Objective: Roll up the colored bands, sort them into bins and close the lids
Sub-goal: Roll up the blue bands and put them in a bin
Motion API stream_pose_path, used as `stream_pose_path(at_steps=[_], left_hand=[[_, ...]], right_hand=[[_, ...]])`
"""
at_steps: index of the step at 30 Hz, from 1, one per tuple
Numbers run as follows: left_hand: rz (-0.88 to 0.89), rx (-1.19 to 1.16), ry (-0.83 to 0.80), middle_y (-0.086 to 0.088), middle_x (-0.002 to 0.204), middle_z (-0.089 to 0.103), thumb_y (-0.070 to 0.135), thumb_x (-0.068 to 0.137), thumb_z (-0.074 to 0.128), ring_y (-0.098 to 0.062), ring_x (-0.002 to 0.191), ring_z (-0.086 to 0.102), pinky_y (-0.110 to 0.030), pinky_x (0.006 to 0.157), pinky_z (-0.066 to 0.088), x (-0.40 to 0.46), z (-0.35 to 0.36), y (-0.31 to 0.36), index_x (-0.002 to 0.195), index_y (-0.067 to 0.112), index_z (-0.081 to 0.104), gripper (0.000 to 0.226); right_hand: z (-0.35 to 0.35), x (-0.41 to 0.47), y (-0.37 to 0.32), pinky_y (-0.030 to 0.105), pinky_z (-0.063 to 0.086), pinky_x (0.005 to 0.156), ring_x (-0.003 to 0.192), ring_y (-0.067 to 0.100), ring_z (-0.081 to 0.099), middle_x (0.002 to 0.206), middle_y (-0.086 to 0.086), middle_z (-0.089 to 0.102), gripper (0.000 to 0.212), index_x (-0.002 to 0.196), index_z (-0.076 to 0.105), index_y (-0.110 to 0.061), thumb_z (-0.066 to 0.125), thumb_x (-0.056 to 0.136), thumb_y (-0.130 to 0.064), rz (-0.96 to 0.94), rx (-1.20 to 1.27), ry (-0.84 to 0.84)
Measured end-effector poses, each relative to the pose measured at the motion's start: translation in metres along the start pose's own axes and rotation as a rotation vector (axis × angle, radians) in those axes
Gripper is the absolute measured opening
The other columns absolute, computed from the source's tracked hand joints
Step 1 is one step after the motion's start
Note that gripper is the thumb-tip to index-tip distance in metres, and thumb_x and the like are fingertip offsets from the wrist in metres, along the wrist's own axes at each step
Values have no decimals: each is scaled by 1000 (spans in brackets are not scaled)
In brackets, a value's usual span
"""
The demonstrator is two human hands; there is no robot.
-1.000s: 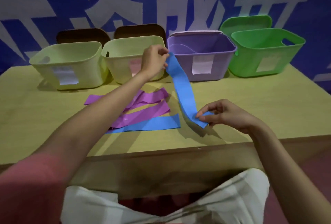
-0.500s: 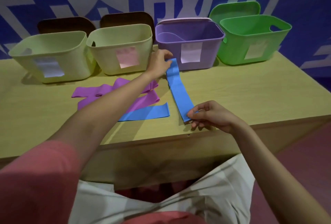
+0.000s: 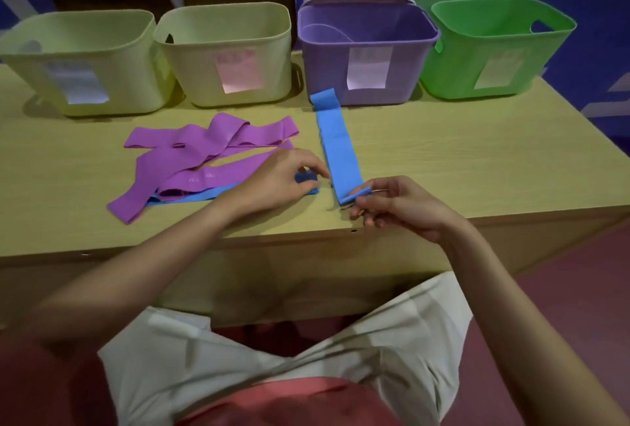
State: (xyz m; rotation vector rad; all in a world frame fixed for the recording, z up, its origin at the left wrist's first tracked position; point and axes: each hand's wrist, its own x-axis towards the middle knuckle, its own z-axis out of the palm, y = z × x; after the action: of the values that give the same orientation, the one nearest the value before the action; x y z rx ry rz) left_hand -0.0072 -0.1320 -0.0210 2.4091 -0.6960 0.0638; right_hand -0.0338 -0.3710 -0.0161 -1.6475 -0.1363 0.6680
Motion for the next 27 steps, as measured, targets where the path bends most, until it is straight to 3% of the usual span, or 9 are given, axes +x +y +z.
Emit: stream_pose_path(at_steps=[5, 7, 10, 15, 19, 22, 27], left_hand=[[83, -18, 69, 4, 100, 69, 12, 82, 74, -6, 95, 59, -21, 85, 47, -18, 6, 7, 100, 13, 73, 19], [100, -38, 110, 4, 100, 70, 19, 80, 76, -8, 96, 60, -29, 85, 50, -22, 12, 11, 101, 13, 72, 22], [108, -63, 145, 3, 100, 69, 28, 80, 77, -12, 97, 61, -36, 86, 50, -23, 23, 16, 101, 13, 71, 27], [105, -43, 150, 3, 100, 69, 32, 78, 78, -9, 96, 58, -31, 92, 46, -25, 40, 20, 101, 11, 71, 31], [115, 0, 168, 2, 93, 69, 33, 83, 71, -12, 88, 58, -29, 80, 46, -29, 47, 23, 94, 9, 70, 26], [89, 8, 209, 5, 89, 70, 37, 89, 59, -13, 86, 61, -32, 81, 44, -33, 51, 22, 91, 11, 70, 28], [3, 50, 303, 8, 87, 70, 38, 86, 56, -13, 82, 61, -28, 82, 39, -42, 60, 29, 94, 16, 70, 28]], right_hand=[[0, 0, 5, 22, 36, 53, 56, 12, 45, 63, 3, 58, 10, 92, 74, -13, 65, 90, -8, -197, -308, 187], [2, 0, 7, 15, 36, 58, 64, 6, 49, 68, -5, 59, 9, 92, 76, -11, 71, 85, -7, -315, -475, 272], [1, 3, 14, 8, 36, 69, 88, 11, 51, 91, 0, 53, 13, 92, 77, -15, 76, 80, -12, -423, -624, 405], [-2, 4, 24, 25, 41, 67, 85, 16, 54, 85, -6, 64, 12, 93, 76, -20, 73, 83, -13, -562, -672, 341], [1, 2, 29, 23, 43, 68, 79, 15, 56, 85, 0, 68, 15, 96, 73, -19, 75, 82, -15, -555, -611, 328], [4, -1, 32, 22, 43, 62, 70, 11, 57, 81, -3, 65, 16, 93, 66, -18, 75, 82, -10, -509, -455, 303], [8, 0, 42, 20, 41, 60, 60, 7, 50, 72, -10, 64, 11, 86, 67, -19, 69, 87, -8, -463, -397, 269]])
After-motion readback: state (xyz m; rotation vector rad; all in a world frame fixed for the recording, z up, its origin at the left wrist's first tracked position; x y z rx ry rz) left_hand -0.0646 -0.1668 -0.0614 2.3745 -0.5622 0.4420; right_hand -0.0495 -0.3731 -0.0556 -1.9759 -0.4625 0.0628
